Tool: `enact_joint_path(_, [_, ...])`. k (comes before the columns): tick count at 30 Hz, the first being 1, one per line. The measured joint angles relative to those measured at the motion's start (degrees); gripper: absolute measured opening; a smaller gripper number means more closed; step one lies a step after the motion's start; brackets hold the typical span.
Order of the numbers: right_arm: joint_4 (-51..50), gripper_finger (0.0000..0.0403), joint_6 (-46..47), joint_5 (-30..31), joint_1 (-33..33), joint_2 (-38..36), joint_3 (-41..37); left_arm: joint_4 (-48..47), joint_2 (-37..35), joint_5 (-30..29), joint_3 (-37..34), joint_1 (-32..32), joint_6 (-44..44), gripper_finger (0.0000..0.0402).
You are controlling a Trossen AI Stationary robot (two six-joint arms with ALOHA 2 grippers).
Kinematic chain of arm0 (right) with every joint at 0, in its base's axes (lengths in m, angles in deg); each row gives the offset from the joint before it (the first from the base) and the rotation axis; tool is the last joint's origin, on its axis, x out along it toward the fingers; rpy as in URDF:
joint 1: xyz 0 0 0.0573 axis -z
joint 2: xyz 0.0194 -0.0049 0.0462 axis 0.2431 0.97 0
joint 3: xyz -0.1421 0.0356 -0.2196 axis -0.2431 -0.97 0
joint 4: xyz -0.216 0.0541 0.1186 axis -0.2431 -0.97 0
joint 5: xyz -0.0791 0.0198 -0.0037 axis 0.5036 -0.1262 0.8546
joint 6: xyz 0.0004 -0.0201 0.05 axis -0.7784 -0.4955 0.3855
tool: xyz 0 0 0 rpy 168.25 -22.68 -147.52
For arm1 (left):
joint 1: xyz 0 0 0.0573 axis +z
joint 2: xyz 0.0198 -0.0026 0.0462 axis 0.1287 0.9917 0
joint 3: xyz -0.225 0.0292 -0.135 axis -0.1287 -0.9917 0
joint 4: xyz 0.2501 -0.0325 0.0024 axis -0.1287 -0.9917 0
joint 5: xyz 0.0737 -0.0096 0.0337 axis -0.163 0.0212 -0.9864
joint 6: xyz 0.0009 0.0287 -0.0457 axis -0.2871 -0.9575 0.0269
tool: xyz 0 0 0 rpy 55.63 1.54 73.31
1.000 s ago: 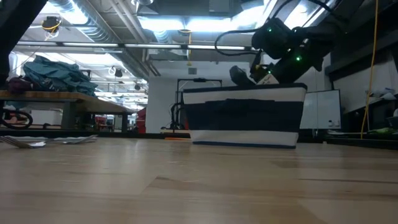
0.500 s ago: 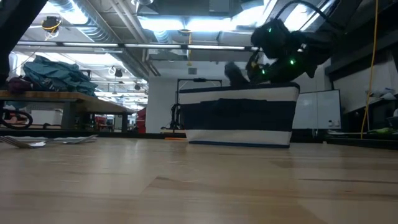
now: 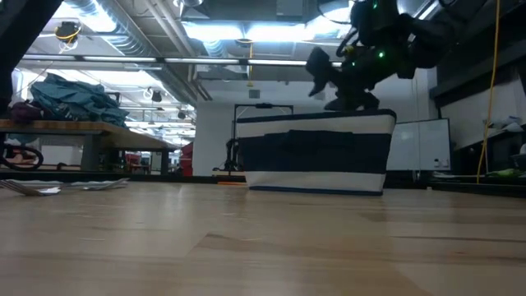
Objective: Fold towel
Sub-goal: Put the stacked and folded towels into the blue laundry bin
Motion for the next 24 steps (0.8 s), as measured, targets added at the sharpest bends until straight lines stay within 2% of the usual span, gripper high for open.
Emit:
enact_joint_path(4, [-4.1,0.0232,2.2,-3.3,4.9,1.9,0.0,0.0,0.0,0.0,0.0,-0.2,0.0,0.0148])
enact_joint_path(13, [-4.4,0.0232,6.5,-13.4,14.2,8.9,0.0,0.0,0.0,0.0,0.0,-0.7,0.0,0.0148])
enact_joint_path(18, [-4.3,0.0232,6.2,-17.5,15.6,14.5,0.3,0.0,0.0,0.0,0.0,-0.7,-0.1,0.0148])
enact_joint_path(24, [-5.3,0.0232,6.2,-17.1,14.2,17.0,0.3,0.0,0.0,0.0,0.0,-0.6,-0.5,0.0148])
